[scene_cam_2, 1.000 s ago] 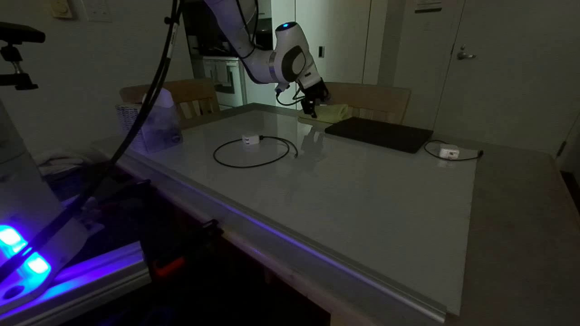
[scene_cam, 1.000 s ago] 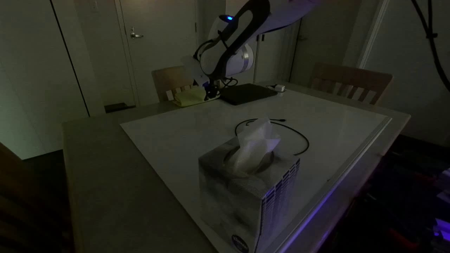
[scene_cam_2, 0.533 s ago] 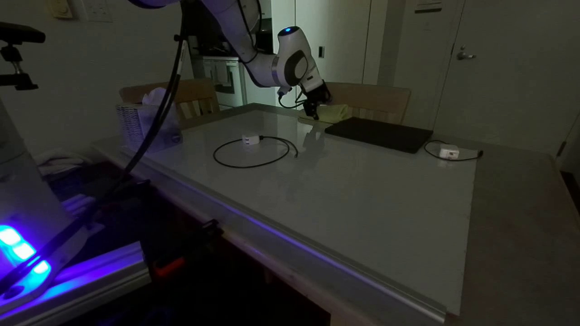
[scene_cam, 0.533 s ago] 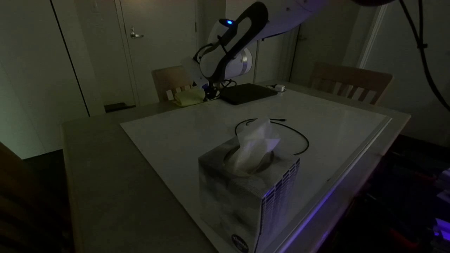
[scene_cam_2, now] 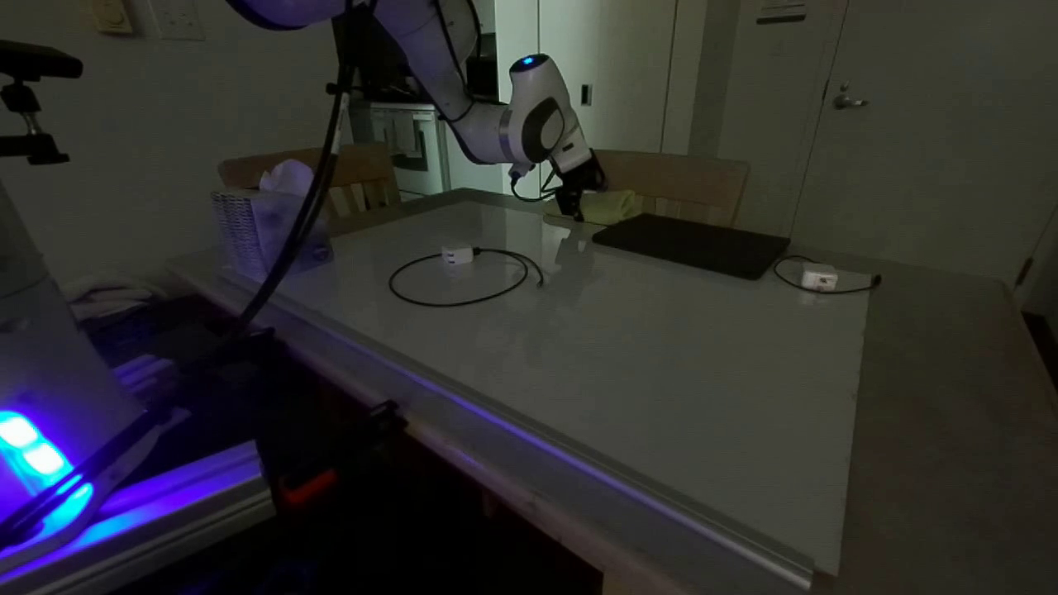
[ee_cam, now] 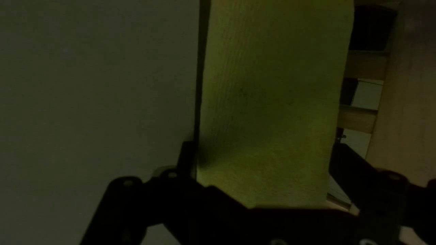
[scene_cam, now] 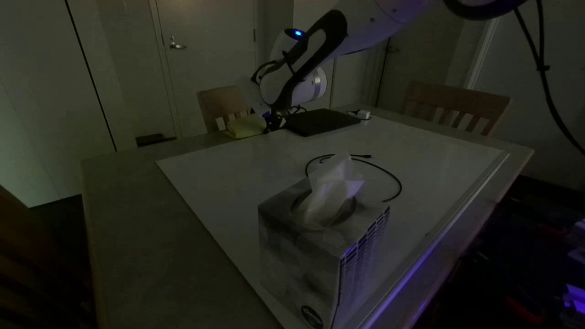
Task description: Pick up the yellow cloth from the table and move it to the right.
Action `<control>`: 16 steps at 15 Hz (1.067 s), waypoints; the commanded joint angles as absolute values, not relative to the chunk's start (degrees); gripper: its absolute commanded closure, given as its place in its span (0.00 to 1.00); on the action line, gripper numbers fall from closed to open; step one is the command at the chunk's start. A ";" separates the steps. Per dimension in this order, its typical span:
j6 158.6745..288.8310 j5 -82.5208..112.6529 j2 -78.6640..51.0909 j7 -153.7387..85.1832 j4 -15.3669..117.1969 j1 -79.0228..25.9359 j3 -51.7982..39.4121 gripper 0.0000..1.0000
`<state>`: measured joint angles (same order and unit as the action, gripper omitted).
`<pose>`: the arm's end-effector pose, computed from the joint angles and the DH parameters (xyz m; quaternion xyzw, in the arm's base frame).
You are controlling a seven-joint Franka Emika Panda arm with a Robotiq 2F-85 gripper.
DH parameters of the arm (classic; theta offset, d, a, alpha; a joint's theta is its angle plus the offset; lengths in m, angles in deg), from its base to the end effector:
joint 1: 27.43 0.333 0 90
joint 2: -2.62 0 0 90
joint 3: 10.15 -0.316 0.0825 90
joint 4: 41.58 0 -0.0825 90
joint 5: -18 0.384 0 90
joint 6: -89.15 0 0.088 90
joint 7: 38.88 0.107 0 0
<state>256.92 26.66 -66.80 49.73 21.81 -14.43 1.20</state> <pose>0.7943 0.0787 0.1390 -0.7054 0.6366 -0.2405 0.1980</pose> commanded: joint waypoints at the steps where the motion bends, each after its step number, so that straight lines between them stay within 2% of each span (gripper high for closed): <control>1: 255.72 27.33 -68.66 49.20 18.39 -15.46 0.22 0.00; 4: 255.43 27.19 -68.89 49.19 17.99 -15.33 0.32 0.00; 6: 255.34 27.18 -69.01 48.99 17.76 -15.44 0.08 0.26; 16: 255.31 27.05 -68.97 49.00 18.48 -14.95 0.06 0.96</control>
